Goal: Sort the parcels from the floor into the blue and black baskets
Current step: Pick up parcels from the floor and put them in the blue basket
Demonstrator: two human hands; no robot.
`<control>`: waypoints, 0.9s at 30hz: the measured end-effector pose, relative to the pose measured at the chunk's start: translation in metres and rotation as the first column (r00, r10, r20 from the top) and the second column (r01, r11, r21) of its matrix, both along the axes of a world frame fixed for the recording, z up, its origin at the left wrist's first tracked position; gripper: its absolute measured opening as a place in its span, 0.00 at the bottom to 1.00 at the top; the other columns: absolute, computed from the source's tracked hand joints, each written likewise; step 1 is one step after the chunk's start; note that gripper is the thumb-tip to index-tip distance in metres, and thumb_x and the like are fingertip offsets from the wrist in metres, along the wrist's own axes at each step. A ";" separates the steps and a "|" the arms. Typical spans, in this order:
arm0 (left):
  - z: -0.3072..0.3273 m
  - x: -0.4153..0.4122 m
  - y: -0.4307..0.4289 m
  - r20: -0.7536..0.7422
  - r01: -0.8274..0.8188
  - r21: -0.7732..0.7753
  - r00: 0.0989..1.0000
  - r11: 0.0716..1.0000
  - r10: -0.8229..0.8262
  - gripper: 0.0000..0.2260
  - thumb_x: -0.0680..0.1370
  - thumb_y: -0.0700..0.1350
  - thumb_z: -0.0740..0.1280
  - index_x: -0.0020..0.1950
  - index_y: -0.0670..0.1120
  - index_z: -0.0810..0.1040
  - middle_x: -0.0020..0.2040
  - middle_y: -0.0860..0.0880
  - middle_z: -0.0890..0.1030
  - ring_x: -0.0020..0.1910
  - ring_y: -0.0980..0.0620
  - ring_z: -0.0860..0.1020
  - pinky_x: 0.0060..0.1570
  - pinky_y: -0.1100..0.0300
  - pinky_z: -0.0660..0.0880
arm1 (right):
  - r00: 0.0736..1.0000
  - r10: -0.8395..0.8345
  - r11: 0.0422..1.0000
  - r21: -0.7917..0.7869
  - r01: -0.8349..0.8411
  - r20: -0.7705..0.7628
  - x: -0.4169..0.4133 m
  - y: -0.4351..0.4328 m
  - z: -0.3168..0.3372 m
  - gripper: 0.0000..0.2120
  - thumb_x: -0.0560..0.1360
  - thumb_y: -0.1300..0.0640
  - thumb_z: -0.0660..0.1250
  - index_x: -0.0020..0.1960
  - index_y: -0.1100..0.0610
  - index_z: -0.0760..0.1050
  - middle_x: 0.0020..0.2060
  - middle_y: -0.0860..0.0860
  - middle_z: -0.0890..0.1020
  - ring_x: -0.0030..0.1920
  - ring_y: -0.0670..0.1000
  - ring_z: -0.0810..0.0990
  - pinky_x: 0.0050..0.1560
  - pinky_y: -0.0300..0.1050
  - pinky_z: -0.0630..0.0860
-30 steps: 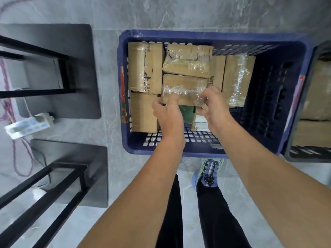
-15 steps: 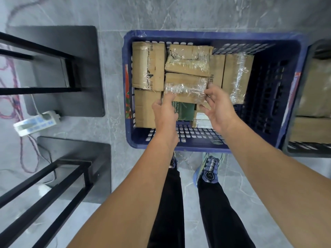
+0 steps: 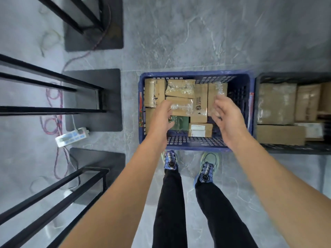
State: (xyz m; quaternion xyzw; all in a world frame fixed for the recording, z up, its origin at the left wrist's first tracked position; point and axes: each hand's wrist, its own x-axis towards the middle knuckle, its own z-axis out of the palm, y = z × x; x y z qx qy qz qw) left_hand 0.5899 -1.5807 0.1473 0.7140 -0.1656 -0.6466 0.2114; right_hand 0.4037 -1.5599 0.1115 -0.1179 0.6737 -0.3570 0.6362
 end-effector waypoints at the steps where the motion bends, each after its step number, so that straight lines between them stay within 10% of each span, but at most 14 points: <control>1: 0.022 -0.005 -0.001 -0.005 0.022 -0.029 1.000 0.999 -0.022 0.09 0.84 0.53 0.62 0.62 0.56 0.77 0.67 0.56 0.77 0.68 0.56 0.75 0.70 0.48 0.72 | 1.000 -0.014 1.000 -0.026 0.015 0.008 -0.007 0.000 0.021 0.32 0.73 0.48 0.67 0.76 0.51 0.72 0.73 0.47 0.75 0.73 0.47 0.73 0.74 0.49 0.70; 11: 0.242 -0.061 -0.008 -0.030 0.134 -0.281 0.989 0.950 -0.148 0.33 0.72 0.61 0.65 0.76 0.49 0.73 0.71 0.51 0.76 0.71 0.54 0.74 0.73 0.45 0.70 | 0.996 -0.081 0.955 -0.288 0.070 -0.026 -0.072 0.009 0.238 0.29 0.75 0.47 0.67 0.75 0.50 0.72 0.73 0.47 0.74 0.73 0.47 0.72 0.77 0.51 0.68; 27: 0.452 -0.140 -0.047 -0.136 0.382 -0.639 0.798 0.667 -0.587 0.19 0.84 0.54 0.65 0.73 0.50 0.75 0.72 0.53 0.76 0.68 0.57 0.76 0.54 0.54 0.76 | 0.857 -0.479 0.726 -0.636 0.263 -0.192 -0.116 0.059 0.489 0.36 0.76 0.39 0.65 0.81 0.50 0.66 0.77 0.45 0.70 0.76 0.45 0.69 0.78 0.50 0.66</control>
